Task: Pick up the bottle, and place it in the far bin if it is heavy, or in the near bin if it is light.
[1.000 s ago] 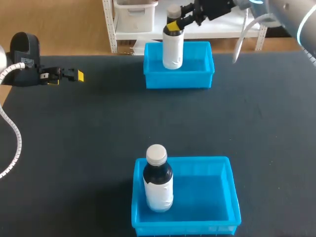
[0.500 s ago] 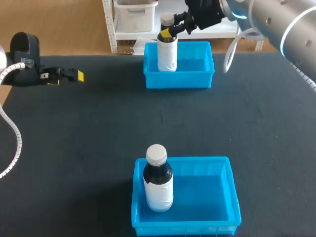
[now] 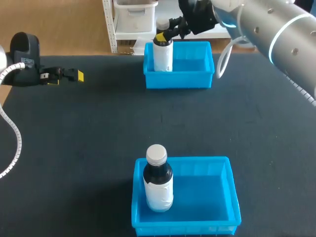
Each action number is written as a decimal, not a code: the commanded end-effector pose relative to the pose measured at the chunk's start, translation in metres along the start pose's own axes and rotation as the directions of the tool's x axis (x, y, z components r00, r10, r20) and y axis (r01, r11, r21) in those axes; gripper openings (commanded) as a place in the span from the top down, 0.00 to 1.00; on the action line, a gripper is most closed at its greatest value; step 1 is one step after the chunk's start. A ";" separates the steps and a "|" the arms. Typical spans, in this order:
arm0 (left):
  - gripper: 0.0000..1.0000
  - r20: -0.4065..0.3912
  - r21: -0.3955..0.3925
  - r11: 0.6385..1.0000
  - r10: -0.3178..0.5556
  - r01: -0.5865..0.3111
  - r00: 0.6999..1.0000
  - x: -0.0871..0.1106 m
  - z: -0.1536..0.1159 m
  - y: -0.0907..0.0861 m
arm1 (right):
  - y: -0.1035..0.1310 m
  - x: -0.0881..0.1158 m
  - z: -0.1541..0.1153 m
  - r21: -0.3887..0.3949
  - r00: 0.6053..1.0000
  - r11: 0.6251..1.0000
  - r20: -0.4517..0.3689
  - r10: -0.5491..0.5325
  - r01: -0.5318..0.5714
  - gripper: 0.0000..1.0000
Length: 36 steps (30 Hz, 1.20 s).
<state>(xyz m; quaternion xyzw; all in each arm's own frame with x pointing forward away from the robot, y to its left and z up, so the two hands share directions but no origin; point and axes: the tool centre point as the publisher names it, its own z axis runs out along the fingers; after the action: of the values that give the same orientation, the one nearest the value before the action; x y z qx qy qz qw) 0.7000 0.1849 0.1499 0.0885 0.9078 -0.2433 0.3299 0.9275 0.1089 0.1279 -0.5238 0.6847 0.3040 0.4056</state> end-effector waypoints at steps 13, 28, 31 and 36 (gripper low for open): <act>0.00 0.000 0.000 1.000 0.000 0.000 1.000 0.000 0.000 0.000 | -0.017 0.004 0.011 -0.390 0.997 0.920 -0.078 0.018 -0.047 0.00; 0.00 0.000 0.000 1.000 0.000 0.000 1.000 0.000 0.000 0.000 | -0.037 0.053 -0.117 -0.139 0.974 0.974 -0.167 0.154 -0.178 0.00; 0.00 0.000 0.000 1.000 0.000 0.000 1.000 0.000 0.000 0.000 | -0.034 0.059 -0.148 -0.094 0.972 0.978 -0.169 0.166 -0.183 0.00; 0.00 0.000 0.000 1.000 0.000 0.000 1.000 0.000 0.000 0.000 | -0.024 0.069 -0.189 -0.017 0.965 0.977 -0.162 0.206 -0.211 0.00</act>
<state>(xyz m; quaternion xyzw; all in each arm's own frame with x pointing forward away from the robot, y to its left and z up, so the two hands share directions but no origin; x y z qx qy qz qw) 0.7000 0.1849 0.1499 0.0885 0.9078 -0.2433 0.3299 0.9145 -0.0549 0.1418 -0.4837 0.7625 0.3083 0.2993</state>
